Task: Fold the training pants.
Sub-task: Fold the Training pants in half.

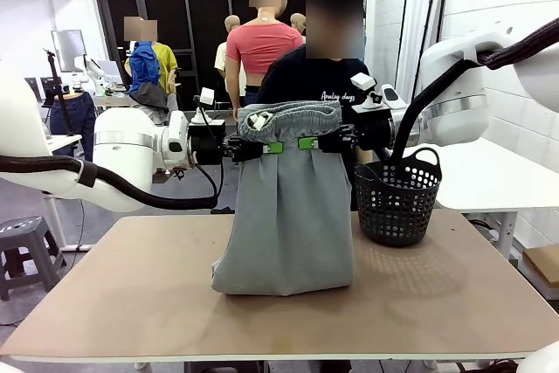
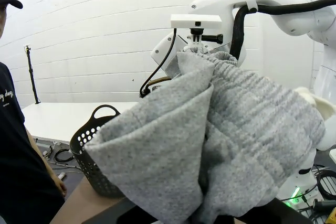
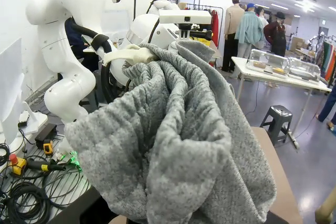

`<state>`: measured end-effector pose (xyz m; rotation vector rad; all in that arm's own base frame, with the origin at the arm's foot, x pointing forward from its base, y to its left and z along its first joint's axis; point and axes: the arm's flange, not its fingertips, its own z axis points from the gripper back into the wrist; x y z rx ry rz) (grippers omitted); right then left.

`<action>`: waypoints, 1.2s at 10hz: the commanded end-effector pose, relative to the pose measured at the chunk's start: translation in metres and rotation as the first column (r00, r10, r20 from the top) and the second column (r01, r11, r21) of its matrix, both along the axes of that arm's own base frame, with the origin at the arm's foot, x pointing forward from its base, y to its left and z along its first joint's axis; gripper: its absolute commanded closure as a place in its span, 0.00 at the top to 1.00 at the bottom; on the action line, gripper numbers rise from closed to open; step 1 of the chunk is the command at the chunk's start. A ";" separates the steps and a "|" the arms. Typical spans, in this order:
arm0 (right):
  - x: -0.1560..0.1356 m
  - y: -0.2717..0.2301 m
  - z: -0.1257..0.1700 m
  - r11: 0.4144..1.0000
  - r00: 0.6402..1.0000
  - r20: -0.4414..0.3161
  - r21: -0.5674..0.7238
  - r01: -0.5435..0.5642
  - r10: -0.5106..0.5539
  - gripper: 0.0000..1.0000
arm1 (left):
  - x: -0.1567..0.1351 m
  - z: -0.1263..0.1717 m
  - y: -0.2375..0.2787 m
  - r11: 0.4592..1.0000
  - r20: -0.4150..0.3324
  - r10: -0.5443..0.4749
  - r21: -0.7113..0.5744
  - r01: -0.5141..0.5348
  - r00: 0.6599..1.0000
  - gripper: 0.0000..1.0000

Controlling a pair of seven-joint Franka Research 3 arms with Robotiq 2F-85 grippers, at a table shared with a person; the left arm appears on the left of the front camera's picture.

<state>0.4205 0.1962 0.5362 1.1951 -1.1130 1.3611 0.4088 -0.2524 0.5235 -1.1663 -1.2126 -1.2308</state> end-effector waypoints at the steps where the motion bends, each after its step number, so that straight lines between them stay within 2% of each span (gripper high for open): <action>1: -0.001 -0.001 0.001 1.000 1.000 0.000 0.004 -0.001 0.001 0.00 | 0.000 0.003 0.000 1.000 0.008 0.005 0.005 -0.005 1.000 0.00; 12: -0.001 -0.001 0.001 1.000 1.000 0.000 0.004 -0.001 0.001 0.00 | 0.000 0.003 0.000 1.000 0.008 0.005 0.005 -0.005 1.000 0.00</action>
